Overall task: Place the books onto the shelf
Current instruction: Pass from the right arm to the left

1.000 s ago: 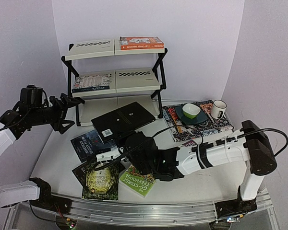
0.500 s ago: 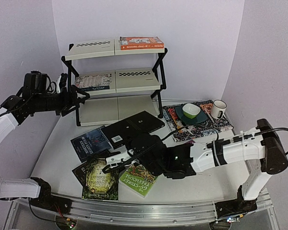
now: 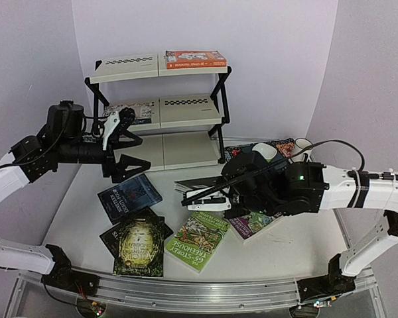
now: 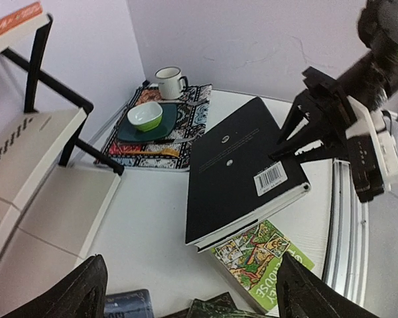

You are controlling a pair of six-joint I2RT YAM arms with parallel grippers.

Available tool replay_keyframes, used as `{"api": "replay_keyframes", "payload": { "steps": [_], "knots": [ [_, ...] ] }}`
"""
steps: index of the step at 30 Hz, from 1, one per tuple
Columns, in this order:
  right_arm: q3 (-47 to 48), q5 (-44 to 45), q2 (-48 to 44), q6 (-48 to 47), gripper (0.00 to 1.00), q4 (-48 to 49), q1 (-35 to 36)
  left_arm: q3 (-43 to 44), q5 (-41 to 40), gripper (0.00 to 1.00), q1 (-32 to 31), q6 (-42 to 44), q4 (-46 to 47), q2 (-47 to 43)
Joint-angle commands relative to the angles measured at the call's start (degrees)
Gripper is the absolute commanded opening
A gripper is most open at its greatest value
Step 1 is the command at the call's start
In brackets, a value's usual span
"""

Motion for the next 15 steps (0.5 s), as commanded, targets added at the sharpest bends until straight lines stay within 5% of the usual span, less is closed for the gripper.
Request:
{"api": "replay_keyframes", "payload": {
  "steps": [1,8,15],
  "knots": [
    [5.72,-2.77,-4.62,6.2,0.0,-4.28,-0.06,-0.46,8.15,0.89,-1.34,14.82,4.29,-0.41],
    [10.62,-6.01,-3.79,9.29,0.0,-7.35,-0.06,-1.74,0.27,0.91,-8.56,24.97,4.07,2.72],
    [13.88,-6.77,-1.09,9.52,0.0,-7.63,-0.04,-0.98,-1.08,0.91,-10.22,25.53,4.06,5.18]
  ]
}}
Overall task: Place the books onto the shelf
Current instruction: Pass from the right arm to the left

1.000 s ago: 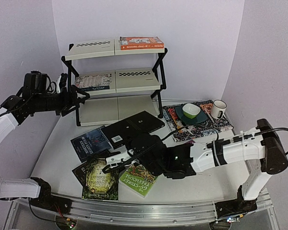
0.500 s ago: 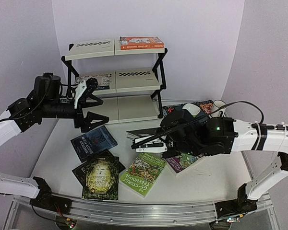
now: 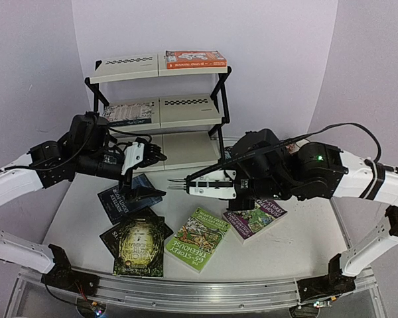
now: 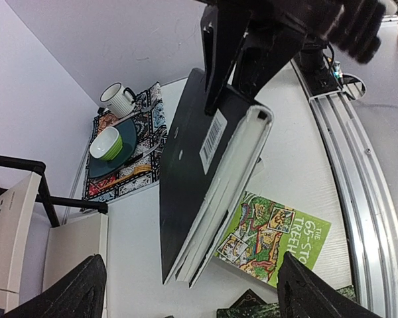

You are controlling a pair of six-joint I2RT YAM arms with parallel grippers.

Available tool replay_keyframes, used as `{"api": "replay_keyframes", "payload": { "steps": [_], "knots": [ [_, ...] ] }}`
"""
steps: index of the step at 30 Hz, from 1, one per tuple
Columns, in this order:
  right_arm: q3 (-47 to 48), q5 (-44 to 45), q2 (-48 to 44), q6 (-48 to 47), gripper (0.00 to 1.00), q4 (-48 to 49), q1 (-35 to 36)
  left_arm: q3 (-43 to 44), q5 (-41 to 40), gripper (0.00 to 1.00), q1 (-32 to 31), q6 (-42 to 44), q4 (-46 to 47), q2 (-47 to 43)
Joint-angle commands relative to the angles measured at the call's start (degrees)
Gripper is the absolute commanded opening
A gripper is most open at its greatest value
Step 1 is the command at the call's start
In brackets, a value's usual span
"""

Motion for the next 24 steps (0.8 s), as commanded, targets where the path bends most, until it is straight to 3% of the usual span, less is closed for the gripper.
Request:
{"api": "replay_keyframes", "payload": {
  "steps": [1,7,14,20,22,24],
  "knots": [
    [5.17,0.61,0.46,1.33,0.0,2.96,0.11,0.89,-1.6,0.91,-0.94,2.66,2.18,1.3],
    [6.97,-3.35,1.12,3.84,0.0,3.1,0.12,1.14,-3.01,0.89,-1.85,3.65,2.25,3.31],
    [7.98,-5.33,2.11,5.98,0.0,3.52,0.17,2.2,-2.55,0.75,-2.91,4.97,2.23,4.9],
    [7.35,-6.84,1.47,7.89,0.0,5.88,0.2,2.61,-2.49,0.43,-3.74,5.82,2.23,6.08],
    [6.65,-7.09,1.13,8.24,0.01,6.7,0.14,2.76,-2.47,0.25,-3.87,6.06,2.23,6.26],
    [5.76,-7.11,0.62,8.27,0.1,7.33,0.12,2.76,-2.22,0.03,-3.88,6.24,2.23,6.04]
  ]
}}
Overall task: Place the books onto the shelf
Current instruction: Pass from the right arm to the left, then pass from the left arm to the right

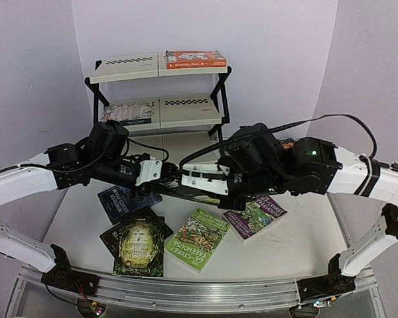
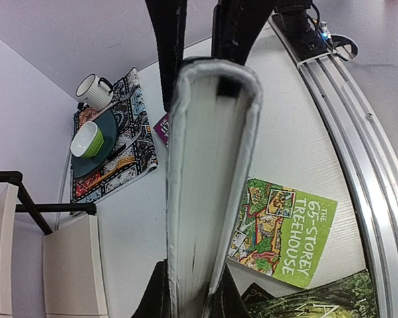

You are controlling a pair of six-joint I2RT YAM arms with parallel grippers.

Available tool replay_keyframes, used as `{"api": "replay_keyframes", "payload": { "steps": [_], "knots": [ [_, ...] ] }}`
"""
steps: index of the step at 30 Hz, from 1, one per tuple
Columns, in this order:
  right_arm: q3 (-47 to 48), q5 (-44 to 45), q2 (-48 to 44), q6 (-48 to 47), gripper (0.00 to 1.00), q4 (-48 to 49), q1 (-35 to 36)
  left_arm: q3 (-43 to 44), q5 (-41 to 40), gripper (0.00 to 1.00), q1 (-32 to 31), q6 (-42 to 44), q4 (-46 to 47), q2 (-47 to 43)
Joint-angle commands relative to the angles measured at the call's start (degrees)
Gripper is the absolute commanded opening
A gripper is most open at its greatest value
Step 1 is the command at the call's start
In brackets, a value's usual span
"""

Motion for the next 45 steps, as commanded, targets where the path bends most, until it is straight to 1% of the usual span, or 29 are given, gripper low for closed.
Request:
{"api": "replay_keyframes", "payload": {
  "steps": [1,3,4,5,6,10,12,15,19,23,27,30,34,40,45],
  "knots": [
    [1.05,0.29,-2.56,0.81,0.16,7.81,0.13,2.69,0.98,0.0,-0.27,0.73,2.14,-0.5],
    [-0.38,0.99,-3.22,-0.12,0.35,8.15,0.18,2.26,1.57,0.0,-0.27,0.73,2.33,-1.34],
    [-1.2,1.64,-3.48,-0.72,0.48,8.25,0.14,1.98,1.57,0.0,-0.27,0.71,2.63,-1.9],
    [-2.09,2.28,-3.8,-1.24,0.56,8.26,0.02,1.58,1.34,0.0,-0.27,0.45,3.11,-2.51],
    [-2.91,2.78,-4.1,-1.5,0.62,8.28,-0.2,1.04,0.86,0.0,-0.27,0.19,3.81,-3.23],
    [-7.37,1.44,-7.24,-0.89,0.83,8.03,-2.04,-1.42,-0.42,0.0,-0.32,-0.66,6.63,-7.01],
    [-9.74,-1.03,-9.72,0.5,0.9,7.39,-3.76,-2.47,-0.84,0.0,-0.2,-0.98,7.28,-9.14],
    [-13.5,-4.89,-13.78,2.14,0.97,6.3,-6.7,-3.31,-1.35,0.0,-0.18,-1.37,7.34,-11.64],
    [-17.01,-8.88,-17.03,2.76,0.98,4.51,-9.44,-3.89,-1.37,0.0,-0.18,-1.99,7.35,-14.54],
    [-19.21,-9.58,-18.83,2.82,0.98,4.22,-11.28,-3.9,0.54,0.0,-0.18,-2.53,7.35,-17.23],
    [-18.95,-12.65,-20.44,3.23,0.92,3.93,-11.87,-3.48,2.95,0.0,-0.18,-3.03,7.33,-19.32],
    [-18.5,-16.18,-21.88,3.81,0.87,3.78,-11.85,-3.04,3.86,0.0,-0.18,-3.42,7.33,-20.33],
    [-17.67,-18.26,-22.43,4.34,0.72,3.82,-11.91,-2.58,5.12,0.0,-0.18,-3.69,7.41,-21.13],
    [-16.24,-22.59,-22.01,5.72,0.67,4.12,-11.89,-2.18,6.14,0.0,-0.18,-4.46,8.62,-20.81],
    [-14.97,-24.32,-21.07,6.86,0.5,4.6,-11.9,-1.85,6.48,0.0,-0.23,-4.84,9.46,-20.58]
  ]
}}
